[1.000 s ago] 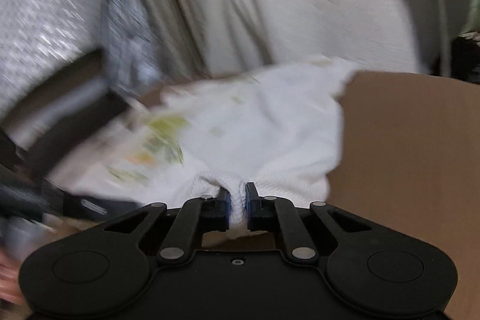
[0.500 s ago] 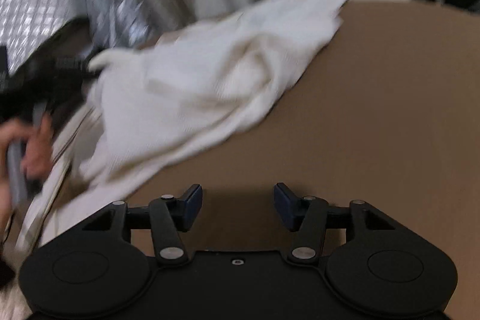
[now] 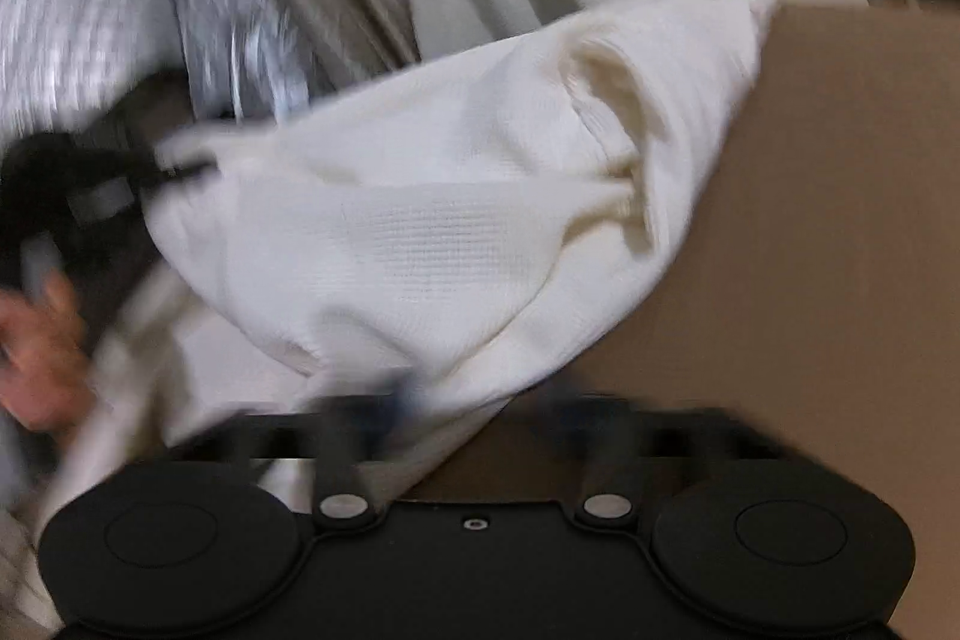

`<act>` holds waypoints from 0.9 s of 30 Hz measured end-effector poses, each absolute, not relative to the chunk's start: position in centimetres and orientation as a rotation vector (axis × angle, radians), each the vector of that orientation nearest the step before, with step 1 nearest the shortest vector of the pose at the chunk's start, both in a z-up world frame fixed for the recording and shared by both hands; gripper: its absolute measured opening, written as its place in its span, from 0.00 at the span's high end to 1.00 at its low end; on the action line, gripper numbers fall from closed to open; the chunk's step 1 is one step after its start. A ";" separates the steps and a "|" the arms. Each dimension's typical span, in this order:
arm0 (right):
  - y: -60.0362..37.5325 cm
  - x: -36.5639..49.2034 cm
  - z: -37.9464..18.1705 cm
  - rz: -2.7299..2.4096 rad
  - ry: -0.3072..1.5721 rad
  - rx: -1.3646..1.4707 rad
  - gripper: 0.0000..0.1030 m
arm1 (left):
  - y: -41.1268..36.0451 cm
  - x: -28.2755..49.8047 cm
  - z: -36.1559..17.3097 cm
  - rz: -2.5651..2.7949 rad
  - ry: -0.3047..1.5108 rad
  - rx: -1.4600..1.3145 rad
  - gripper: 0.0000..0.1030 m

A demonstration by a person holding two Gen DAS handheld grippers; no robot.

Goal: Fold clothes
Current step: 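Grasp the green-piped front edge with the left gripper while the right gripper grasps the hem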

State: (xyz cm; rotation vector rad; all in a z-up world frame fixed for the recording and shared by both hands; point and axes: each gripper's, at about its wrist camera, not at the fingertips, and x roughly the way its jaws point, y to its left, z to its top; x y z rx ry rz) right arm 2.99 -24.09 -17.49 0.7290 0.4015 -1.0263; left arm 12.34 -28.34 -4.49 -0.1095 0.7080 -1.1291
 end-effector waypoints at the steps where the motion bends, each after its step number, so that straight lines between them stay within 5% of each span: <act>1: -24.3 3.0 -17.1 -0.991 0.428 0.701 0.89 | -28.4 12.2 -4.4 -1.123 0.700 -0.094 0.97; 9: -25.4 -4.5 -10.4 -1.036 0.677 0.403 0.95 | -27.2 11.3 -2.4 -1.216 0.681 -0.151 0.97; 16: -28.6 -16.6 -3.0 -1.353 0.748 0.173 0.95 | -23.8 7.2 -1.6 -1.460 0.944 -0.221 0.97; 22: -30.6 -27.1 -2.9 -1.594 0.576 0.177 0.95 | -20.4 1.4 -3.4 -1.629 1.256 -0.220 0.97; 25: -31.3 -31.7 -4.4 -1.652 0.416 0.277 0.95 | -20.9 -3.2 -6.5 -1.612 1.323 0.047 0.96; 27: -33.1 -32.9 -6.5 -1.643 0.481 0.320 0.94 | -21.9 -6.1 -8.2 -1.565 1.287 0.271 0.96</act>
